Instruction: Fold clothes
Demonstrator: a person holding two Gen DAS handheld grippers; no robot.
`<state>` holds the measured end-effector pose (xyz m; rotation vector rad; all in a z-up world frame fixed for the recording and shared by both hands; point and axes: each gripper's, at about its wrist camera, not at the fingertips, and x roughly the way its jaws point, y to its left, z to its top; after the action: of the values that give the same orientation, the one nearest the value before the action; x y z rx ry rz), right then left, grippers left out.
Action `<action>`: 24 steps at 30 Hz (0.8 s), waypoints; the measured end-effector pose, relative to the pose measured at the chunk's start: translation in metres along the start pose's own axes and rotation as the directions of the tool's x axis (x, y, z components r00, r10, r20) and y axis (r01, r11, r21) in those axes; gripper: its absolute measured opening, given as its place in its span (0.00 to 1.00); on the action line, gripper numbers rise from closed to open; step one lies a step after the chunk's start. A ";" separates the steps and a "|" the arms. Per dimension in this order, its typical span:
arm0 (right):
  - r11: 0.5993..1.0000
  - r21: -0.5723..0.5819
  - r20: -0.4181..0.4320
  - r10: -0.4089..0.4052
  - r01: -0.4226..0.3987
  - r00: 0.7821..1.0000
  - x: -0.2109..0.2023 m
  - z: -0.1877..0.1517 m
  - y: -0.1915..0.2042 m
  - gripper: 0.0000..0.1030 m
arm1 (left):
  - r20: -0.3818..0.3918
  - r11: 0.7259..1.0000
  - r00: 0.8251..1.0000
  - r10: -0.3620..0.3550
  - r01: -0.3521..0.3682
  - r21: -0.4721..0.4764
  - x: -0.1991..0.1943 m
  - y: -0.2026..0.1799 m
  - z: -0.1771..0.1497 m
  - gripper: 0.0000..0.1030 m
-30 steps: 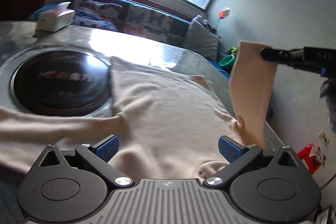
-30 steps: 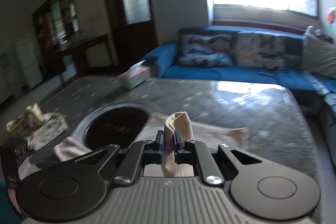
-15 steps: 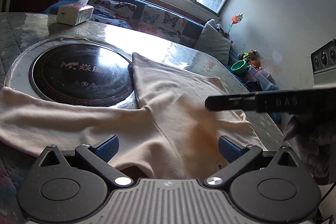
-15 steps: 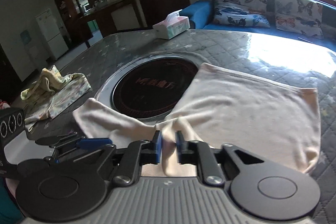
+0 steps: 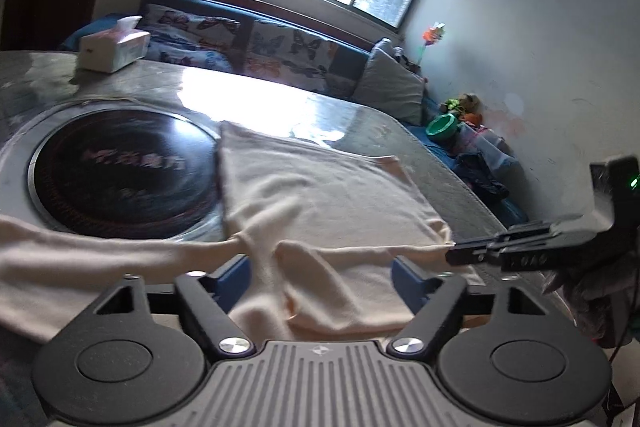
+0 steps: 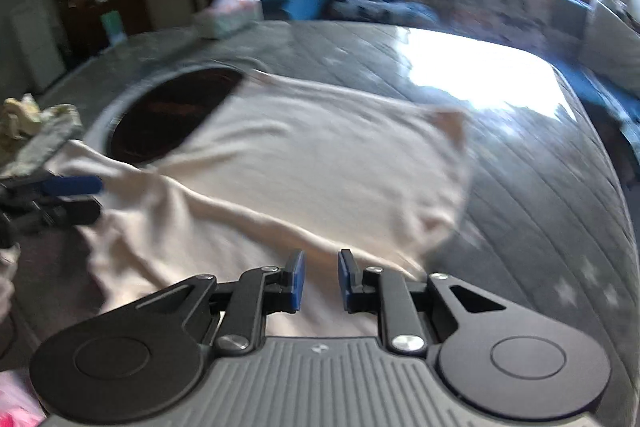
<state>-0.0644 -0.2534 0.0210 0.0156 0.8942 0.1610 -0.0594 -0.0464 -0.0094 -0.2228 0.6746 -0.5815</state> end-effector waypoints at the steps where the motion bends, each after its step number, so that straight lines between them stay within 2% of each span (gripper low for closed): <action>1: 1.000 0.007 0.001 -0.010 0.010 1.000 0.000 -0.004 -0.006 0.17 | -0.005 1.000 1.000 -0.010 0.011 0.008 0.004 -0.004 0.001 0.70; 6: 0.999 0.045 0.045 -0.009 0.007 0.999 0.003 -0.011 -0.020 0.17 | -0.044 0.997 0.997 -0.056 0.058 0.049 0.031 -0.019 0.006 0.58; 11: 0.999 0.048 0.062 -0.014 0.011 0.998 0.013 -0.013 -0.026 0.12 | -0.101 0.999 0.995 -0.020 0.024 0.041 0.055 -0.016 0.003 0.49; 14: 0.999 0.032 0.064 -0.024 0.022 0.998 0.010 -0.013 -0.026 0.12 | -0.113 1.000 0.994 -0.006 0.009 0.022 0.056 -0.006 -0.001 0.44; 21: 0.999 -0.044 0.075 0.013 -0.010 0.997 -0.001 -0.015 -0.006 0.13 | -0.088 0.999 0.996 -0.031 0.032 0.010 0.047 -0.012 0.003 0.44; 24: 0.997 -0.064 0.054 0.037 -0.034 0.998 0.004 -0.020 0.003 0.13 | -0.110 1.000 0.994 0.006 -0.003 0.027 0.052 -0.013 0.000 0.43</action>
<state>-0.0783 -0.2512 0.0055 -0.0230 0.8334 0.2209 -0.0324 -0.0871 -0.0314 -0.1650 0.7730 -0.6017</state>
